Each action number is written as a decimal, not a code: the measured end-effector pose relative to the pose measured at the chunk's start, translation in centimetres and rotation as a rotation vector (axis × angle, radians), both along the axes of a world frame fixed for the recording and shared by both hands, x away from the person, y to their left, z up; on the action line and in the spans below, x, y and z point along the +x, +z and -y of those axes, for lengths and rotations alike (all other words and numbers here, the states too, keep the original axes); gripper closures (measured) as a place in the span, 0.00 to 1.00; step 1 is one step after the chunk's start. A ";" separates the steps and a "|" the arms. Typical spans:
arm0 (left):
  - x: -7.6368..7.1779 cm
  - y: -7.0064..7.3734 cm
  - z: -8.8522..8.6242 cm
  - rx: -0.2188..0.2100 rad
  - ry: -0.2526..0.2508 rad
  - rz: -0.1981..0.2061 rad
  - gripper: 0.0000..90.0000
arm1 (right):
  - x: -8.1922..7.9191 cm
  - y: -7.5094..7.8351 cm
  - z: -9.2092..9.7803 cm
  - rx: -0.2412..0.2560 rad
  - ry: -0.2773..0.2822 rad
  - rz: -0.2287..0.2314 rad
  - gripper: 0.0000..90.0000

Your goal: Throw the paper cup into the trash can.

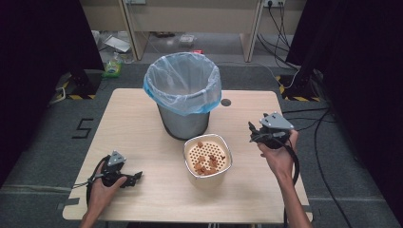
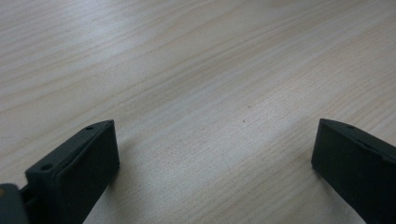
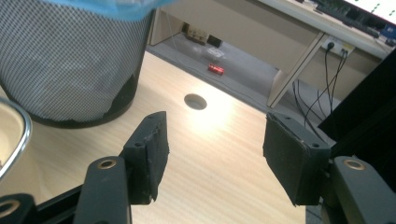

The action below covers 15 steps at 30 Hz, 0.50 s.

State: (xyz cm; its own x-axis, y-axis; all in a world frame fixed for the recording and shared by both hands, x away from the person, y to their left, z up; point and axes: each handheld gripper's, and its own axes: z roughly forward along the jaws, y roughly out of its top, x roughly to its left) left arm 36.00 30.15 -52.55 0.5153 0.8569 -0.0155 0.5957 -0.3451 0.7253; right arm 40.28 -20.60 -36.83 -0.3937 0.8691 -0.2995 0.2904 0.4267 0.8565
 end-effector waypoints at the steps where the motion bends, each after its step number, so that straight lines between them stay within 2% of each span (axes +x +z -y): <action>1: 0.0 0.0 0.0 0.000 0.000 0.000 0.00 | -0.1 -0.3 0.1 0.001 -0.003 -0.003 0.45; 15: 0.0 0.0 0.0 0.000 0.000 0.001 0.00 | -1.9 -5.7 1.5 0.042 -0.032 -0.099 0.42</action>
State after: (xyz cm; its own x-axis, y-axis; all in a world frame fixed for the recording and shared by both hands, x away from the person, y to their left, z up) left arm 36.00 30.15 -52.55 0.5154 0.8568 -0.0150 0.5953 -0.3454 0.7255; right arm 38.37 -22.05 -42.48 -0.3911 0.8928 -0.2234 0.3876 0.3799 0.8399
